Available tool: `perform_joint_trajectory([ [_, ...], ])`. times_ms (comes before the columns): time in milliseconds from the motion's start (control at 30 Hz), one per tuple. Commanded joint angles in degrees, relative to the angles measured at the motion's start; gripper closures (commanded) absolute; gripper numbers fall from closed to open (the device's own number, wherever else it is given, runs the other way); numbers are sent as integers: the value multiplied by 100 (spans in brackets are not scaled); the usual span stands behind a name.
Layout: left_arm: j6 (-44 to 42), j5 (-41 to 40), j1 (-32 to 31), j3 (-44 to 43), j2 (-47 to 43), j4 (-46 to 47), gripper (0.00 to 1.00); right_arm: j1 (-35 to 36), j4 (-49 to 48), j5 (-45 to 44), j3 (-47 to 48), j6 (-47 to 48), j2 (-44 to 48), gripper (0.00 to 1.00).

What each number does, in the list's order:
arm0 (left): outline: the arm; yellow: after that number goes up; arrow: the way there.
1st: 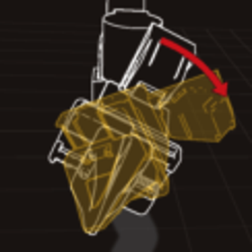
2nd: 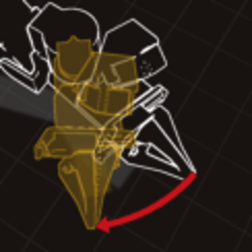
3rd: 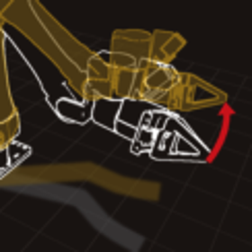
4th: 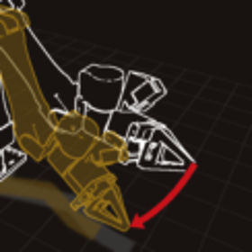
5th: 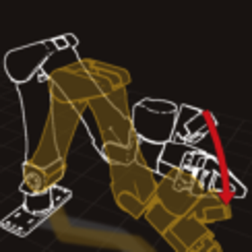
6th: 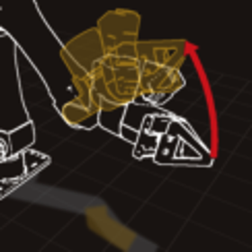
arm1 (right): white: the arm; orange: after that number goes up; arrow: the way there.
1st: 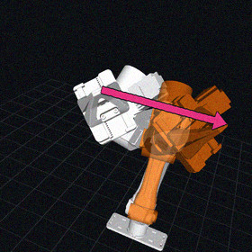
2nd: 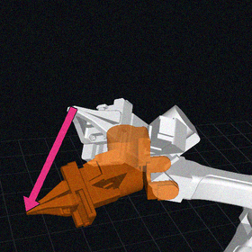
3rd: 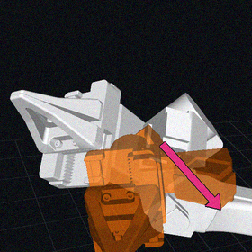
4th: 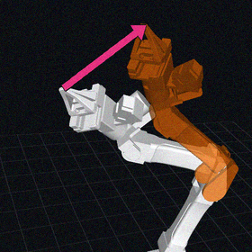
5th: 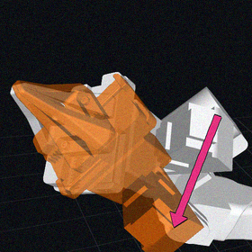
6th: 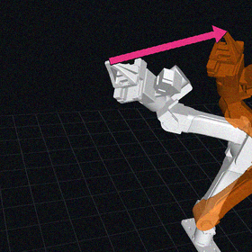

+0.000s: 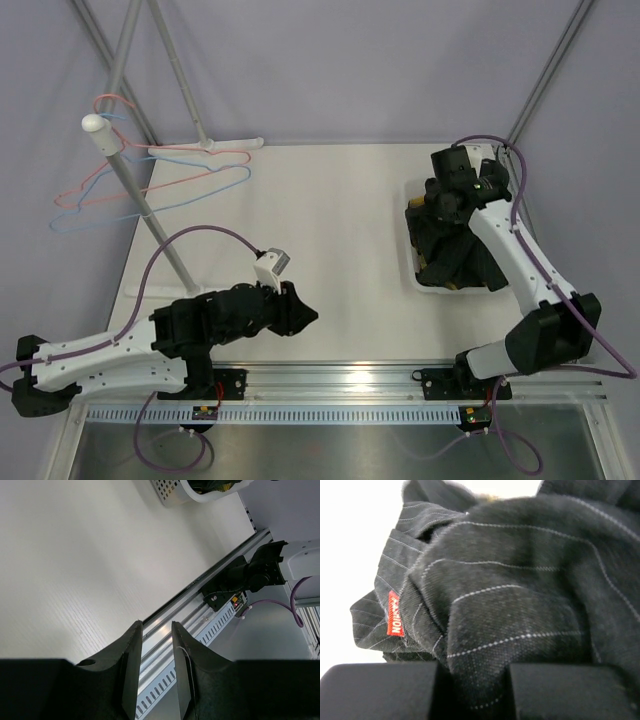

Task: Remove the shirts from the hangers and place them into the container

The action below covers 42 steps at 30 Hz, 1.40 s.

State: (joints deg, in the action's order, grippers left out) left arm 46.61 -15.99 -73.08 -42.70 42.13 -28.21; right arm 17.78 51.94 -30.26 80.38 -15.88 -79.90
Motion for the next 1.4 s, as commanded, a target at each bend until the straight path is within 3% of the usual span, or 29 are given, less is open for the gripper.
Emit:
perform_joint_trajectory([
  [0,138,175,-83,68,-143,465,66,-476,581,906,66,-408,-254,100],
  [133,208,166,-119,156,-257,465,66,-1003,510,1495,118,-197,-1016,100],
  [333,340,105,-172,306,-328,492,65,-1172,265,1909,48,-117,-1738,100],
  [367,392,87,-180,323,-337,492,64,-1163,229,1971,-39,-91,-1801,92],
  [467,480,8,-189,385,-328,439,49,-1163,211,1805,-127,-214,-1854,30],
  [500,498,-18,-189,411,-328,439,43,-1163,159,1683,-189,-283,-1767,3],
  [533,524,-36,-189,429,-319,430,31,-1163,28,1647,-259,-302,-1488,0],
  [600,551,-88,-198,447,-258,404,17,-1154,-113,1664,-452,-311,-1170,1],
  [633,568,-89,-198,447,-240,395,1,-1145,-132,1672,-523,-319,-873,1],
  [1000,595,-194,-312,245,199,483,1,-29,491,935,-225,-548,1098,0],
  [1167,630,-256,-409,253,419,606,1,348,476,846,-136,-171,1959,0],
  [1367,481,-536,-584,262,559,755,1,384,-166,2757,-909,-221,3040,0],
])
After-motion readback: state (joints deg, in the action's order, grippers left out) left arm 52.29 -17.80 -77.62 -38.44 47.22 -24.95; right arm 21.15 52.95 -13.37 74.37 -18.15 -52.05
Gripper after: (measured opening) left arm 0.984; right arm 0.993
